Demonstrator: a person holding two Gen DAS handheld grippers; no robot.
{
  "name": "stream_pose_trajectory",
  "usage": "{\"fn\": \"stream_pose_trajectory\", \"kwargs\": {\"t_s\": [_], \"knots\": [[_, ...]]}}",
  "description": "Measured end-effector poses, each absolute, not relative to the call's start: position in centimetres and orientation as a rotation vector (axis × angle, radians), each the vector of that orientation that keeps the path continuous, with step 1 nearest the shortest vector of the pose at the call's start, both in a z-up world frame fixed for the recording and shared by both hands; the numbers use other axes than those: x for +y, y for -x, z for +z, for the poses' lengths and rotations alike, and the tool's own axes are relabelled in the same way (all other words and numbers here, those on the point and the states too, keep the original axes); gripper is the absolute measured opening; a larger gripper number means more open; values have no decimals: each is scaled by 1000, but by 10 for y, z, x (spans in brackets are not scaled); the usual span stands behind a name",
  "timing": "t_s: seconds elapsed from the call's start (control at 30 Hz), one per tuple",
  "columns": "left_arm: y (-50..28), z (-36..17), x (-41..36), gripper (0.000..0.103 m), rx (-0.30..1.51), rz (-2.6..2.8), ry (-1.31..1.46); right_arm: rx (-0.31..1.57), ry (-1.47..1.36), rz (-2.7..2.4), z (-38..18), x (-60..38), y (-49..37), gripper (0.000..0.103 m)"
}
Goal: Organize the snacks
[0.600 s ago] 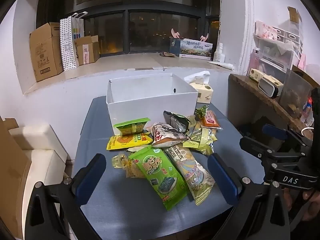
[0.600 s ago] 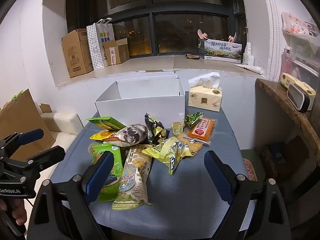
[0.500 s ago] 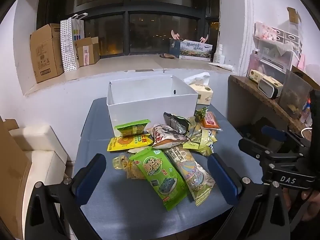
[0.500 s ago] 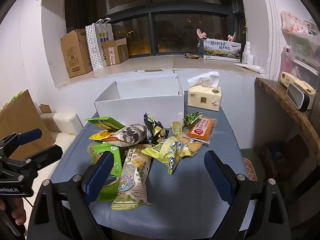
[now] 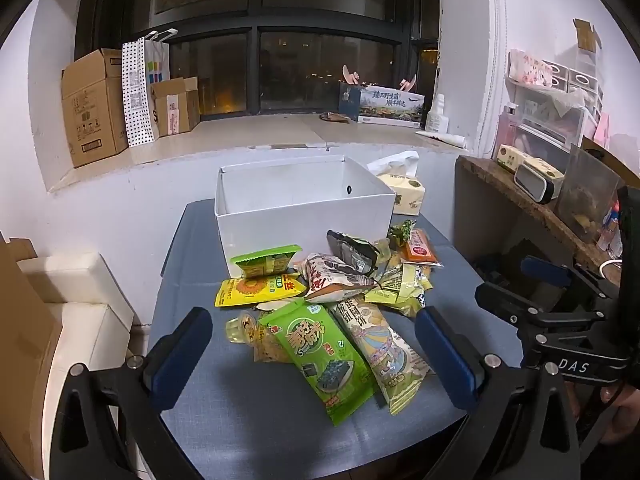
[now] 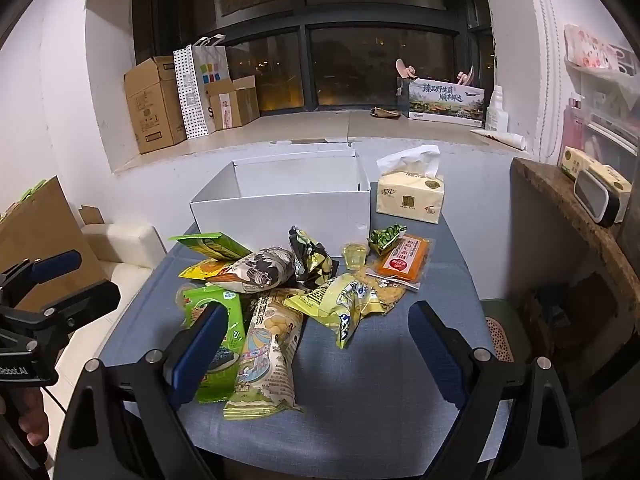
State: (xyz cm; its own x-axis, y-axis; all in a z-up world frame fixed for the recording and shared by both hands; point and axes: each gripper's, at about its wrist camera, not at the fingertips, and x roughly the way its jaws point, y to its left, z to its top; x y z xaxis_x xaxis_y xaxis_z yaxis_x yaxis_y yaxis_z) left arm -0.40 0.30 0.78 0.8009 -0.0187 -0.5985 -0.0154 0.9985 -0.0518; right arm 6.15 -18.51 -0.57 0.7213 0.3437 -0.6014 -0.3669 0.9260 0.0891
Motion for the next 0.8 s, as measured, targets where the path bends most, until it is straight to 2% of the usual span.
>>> {"fn": "stream_pose_trajectory", "kwargs": {"t_s": [0.8], "knots": [[5,10,4,103,639,-6,58,660,36,390,-5,-186,-62,95]]}}
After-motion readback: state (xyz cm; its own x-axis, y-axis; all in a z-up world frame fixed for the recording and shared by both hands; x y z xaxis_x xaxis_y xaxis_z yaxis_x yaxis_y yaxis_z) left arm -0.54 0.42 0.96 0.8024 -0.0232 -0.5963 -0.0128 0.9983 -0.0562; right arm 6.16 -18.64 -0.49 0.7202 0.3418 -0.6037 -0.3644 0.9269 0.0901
